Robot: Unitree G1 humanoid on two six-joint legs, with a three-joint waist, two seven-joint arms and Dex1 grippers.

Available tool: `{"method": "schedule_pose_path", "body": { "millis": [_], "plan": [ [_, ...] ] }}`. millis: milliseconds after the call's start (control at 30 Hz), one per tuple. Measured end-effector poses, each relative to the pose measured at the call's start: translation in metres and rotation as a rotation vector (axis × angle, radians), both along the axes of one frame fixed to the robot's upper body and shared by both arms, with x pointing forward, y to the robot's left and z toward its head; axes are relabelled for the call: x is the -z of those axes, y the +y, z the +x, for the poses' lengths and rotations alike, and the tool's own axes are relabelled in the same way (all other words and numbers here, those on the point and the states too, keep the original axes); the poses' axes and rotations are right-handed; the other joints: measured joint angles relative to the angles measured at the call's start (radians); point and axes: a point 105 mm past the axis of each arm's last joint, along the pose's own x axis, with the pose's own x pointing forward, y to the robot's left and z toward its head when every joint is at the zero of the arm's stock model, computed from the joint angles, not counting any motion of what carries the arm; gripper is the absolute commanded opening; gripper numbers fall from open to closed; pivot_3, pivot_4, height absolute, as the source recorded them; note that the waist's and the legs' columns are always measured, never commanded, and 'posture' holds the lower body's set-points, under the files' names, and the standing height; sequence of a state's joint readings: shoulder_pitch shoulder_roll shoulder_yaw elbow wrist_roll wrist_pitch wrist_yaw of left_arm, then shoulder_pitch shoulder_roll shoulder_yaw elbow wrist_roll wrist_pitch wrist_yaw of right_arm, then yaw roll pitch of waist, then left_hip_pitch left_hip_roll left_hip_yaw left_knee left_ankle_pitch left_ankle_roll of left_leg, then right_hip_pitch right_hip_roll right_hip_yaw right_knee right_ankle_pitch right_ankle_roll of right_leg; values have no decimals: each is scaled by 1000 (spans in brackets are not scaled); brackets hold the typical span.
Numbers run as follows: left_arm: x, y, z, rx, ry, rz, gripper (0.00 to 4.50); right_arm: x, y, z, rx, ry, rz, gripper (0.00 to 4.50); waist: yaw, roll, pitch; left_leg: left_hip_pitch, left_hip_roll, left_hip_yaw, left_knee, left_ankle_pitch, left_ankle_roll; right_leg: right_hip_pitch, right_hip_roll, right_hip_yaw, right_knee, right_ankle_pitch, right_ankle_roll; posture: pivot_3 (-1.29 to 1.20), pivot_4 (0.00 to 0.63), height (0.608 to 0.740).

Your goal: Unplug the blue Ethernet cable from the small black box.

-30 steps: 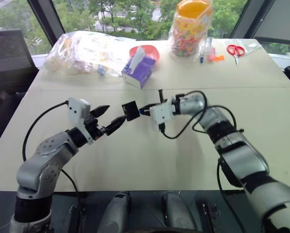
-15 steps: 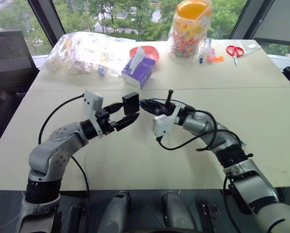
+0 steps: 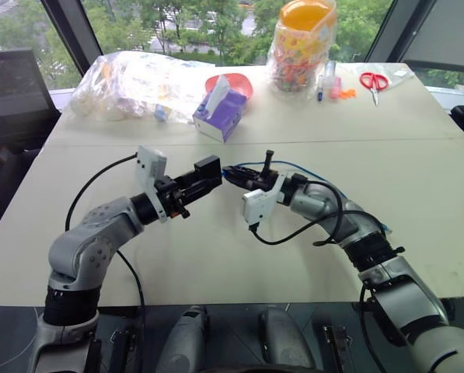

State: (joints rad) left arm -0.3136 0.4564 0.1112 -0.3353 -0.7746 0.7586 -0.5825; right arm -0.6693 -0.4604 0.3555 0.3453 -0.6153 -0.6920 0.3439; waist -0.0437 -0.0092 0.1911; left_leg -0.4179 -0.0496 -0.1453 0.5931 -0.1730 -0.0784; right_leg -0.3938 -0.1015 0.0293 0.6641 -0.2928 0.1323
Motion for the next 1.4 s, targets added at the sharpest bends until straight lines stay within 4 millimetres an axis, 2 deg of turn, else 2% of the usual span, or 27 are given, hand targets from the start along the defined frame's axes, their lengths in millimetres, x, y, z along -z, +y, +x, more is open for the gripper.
{"method": "schedule_pose_path", "body": {
  "millis": [267, 300, 333, 367, 500, 667, 733, 833, 867, 933, 1100, 1233, 1400],
  "plan": [
    [5, 1, -2, 0, 12, 17, 473, 4, 2, -2, -11, 9, -21, 0, 0, 0, 0, 0, 0, 0, 0, 0, 0, 0, 0, 0, 0, 0, 0, 0, 150, 726],
    [5, 1, -2, 0, 13, 20, 473, 5, 2, -2, -12, 10, -25, 887, 1, 0, 0, 0, 0, 0, 0, 0, 0, 0, 0, 0, 0, 0, 0, 0, 150, 726],
    [7, 2, -2, -1, 17, 24, 473, 4, 2, -2, -14, 16, -20, 1216, 1, 0, 0, 0, 0, 0, 0, 0, 0, 0, 0, 0, 0, 0, 0, 0, 150, 726],
    [9, 3, -3, -3, 23, 28, 473, 3, 2, -2, -16, 22, -14, 1819, 0, 0, 0, 0, 0, 0, 0, 0, 0, 0, 0, 0, 0, 0, 0, 0, 150, 726],
    [11, 4, -5, 19, 20, 61, 473, 3, 0, -1, -6, 86, -7, 3623, 0, 0, 0, 0, 0, 0, 0, 0, 0, 0, 0, 0, 0, 0, 0, 0, 150, 726],
    [13, 8, -13, 91, 6, 93, 473, 4, -4, 4, -11, 357, 19, 3623, 0, 0, 0, 0, 1, 0, 0, 0, 0, 1, 0, 0, 0, 0, 0, 0, 150, 726],
    [9, 9, -19, 148, -26, 103, 473, 3, -6, 0, -43, 562, 53, 3623, 0, -1, 0, 0, 1, 0, 0, 0, 0, 1, 0, 0, -1, 0, -1, 0, 150, 726],
    [3, 14, -28, 231, -60, 123, 473, -8, -8, -8, -131, 816, 133, 3623, 0, -1, 1, 0, 2, 0, 0, 0, 0, 1, 0, 0, -1, -2, -3, 0, 150, 726],
    [0, 15, -32, 268, -67, 119, 473, -13, -8, -10, -174, 930, 138, 3623, 0, 0, 1, 0, 3, 0, 0, 0, 0, 1, 0, 0, -1, -2, -3, 0, 150, 726],
    [-6, 16, -35, 308, -84, 114, 473, -20, -8, -15, -232, 1048, 124, 3623, 0, 0, 1, 0, 4, 0, 0, 0, 0, 1, 2, 0, -2, -2, -4, 0, 150, 726],
    [-18, 18, -29, 326, -106, 78, 473, -37, -9, -28, -374, 1348, 63, 3623, 1, 0, 1, 0, 5, 0, 0, 0, 0, 0, 3, -1, -2, -1, -4, 0, 150, 726],
    [-23, 18, -28, 324, -116, 73, 473, -44, -9, -31, -426, 1447, 71, 3623, 0, 0, 1, -1, 5, 1, -1, 0, 0, -2, 3, -1, -3, 0, -2, 0, 150, 726],
    [-24, 17, -29, 332, -109, 59, 473, -39, -4, -33, -459, 1525, 77, 3623, 0, 0, 1, -3, 5, 1, -2, 0, 0, -4, 3, -1, -2, 1, -1, 0, 150, 726]
  ]
}}
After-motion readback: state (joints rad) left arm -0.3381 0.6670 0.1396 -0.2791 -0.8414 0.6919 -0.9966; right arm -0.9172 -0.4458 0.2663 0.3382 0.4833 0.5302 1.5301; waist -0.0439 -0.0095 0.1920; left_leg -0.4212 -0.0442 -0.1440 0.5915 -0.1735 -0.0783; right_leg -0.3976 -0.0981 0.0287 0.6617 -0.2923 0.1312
